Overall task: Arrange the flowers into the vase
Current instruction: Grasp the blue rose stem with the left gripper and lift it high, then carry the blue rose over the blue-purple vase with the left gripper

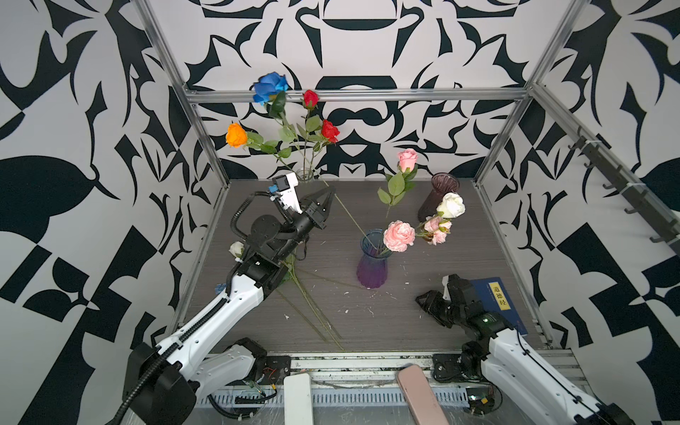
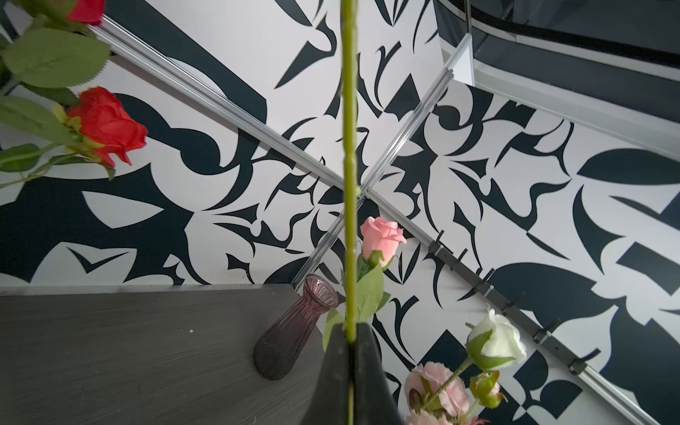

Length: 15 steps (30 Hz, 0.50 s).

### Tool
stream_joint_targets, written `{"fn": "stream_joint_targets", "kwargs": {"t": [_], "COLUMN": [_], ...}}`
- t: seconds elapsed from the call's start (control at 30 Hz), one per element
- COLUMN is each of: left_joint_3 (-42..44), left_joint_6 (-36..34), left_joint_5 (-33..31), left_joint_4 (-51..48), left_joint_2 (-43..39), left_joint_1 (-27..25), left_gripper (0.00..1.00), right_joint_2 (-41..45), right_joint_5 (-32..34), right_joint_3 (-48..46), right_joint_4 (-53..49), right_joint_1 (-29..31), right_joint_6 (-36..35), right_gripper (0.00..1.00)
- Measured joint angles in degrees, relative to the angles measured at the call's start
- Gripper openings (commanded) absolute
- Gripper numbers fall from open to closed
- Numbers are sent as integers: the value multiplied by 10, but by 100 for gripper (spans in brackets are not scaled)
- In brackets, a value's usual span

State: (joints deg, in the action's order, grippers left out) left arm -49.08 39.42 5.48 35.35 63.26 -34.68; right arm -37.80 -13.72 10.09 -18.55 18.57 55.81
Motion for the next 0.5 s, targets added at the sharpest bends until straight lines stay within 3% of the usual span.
{"fn": "stream_joint_targets", "kwargs": {"t": [0.5], "left_joint_3": [83], "left_joint_6": [-122], "left_joint_5": [-54], "left_joint_4": [26], "left_joint_2": [22], "left_joint_1": [-123], "left_gripper": [0], "right_joint_2": [4], "right_joint_5": [0], "right_joint_3": [0], "right_joint_4": [-4], "right_joint_1": [0], "right_joint_6": [0], "right_gripper": [51]}}
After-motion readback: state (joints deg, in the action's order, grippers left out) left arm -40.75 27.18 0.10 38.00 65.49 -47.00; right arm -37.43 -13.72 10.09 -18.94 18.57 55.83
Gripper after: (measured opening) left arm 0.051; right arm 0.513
